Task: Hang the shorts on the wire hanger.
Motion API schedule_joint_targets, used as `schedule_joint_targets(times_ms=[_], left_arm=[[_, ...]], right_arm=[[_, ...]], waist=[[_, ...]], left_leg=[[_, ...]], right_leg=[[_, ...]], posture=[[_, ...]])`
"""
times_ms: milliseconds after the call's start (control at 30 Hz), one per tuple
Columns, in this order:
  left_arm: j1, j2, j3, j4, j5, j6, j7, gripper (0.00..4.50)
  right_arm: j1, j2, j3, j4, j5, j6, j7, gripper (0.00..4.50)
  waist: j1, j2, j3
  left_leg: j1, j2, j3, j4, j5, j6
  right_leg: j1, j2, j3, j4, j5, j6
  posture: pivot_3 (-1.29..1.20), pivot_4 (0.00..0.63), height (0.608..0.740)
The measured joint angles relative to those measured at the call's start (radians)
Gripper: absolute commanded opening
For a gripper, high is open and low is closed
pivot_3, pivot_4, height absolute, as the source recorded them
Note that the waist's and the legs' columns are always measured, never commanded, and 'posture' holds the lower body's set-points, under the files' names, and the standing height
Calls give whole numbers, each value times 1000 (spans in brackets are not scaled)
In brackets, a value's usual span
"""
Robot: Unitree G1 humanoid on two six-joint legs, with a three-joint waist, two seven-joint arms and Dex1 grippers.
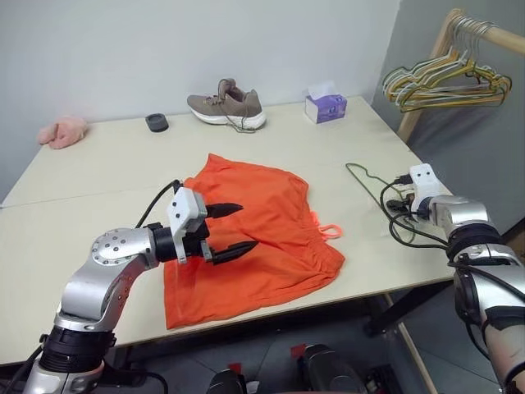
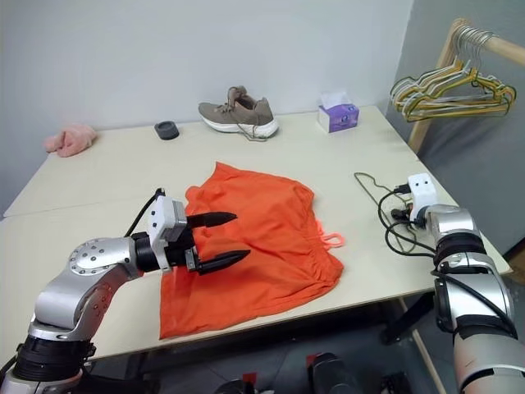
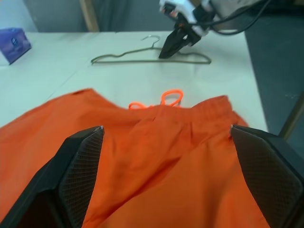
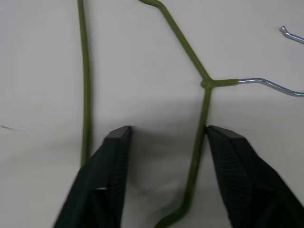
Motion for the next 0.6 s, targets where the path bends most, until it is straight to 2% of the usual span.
schedule_joint_targets(times_ms=[100,167,300,433,600], left_arm=[[0,0,0,0,0,4,5,4500],[0,0,0,0,0,4,9,4500],[0,-1,3,6,2,3,20,4500],[-18,-16,52,73,25,-20,87,4500],[-51,-31,79,130,44,-49,133,4500]], right_arm=[[-2,15,-4,22,1,-5,-10,531],[0,18,2,30,-4,-21,-19,13],[13,18,22,28,-35,-78,-36,13],[89,14,80,-71,-94,-199,-29,13],[208,-7,94,-372,-111,-262,7,13]], waist=[[1,-5,-5],[3,-7,-7],[3,-8,-8],[0,-8,-8],[-7,-6,-6]], left_leg=[[1,0,-2,2,0,0],[0,0,-3,3,0,0],[-3,-1,-3,8,0,0],[-3,-1,-3,8,0,0],[-4,-1,0,7,0,0]], right_leg=[[4,0,-2,-3,1,1],[6,0,-3,-6,1,2],[6,0,-1,-8,1,2],[5,0,0,-7,2,3],[2,0,4,-7,4,6]], posture=[[-186,59,740],[-186,57,740],[-185,53,740],[-186,52,740],[-190,51,740]])
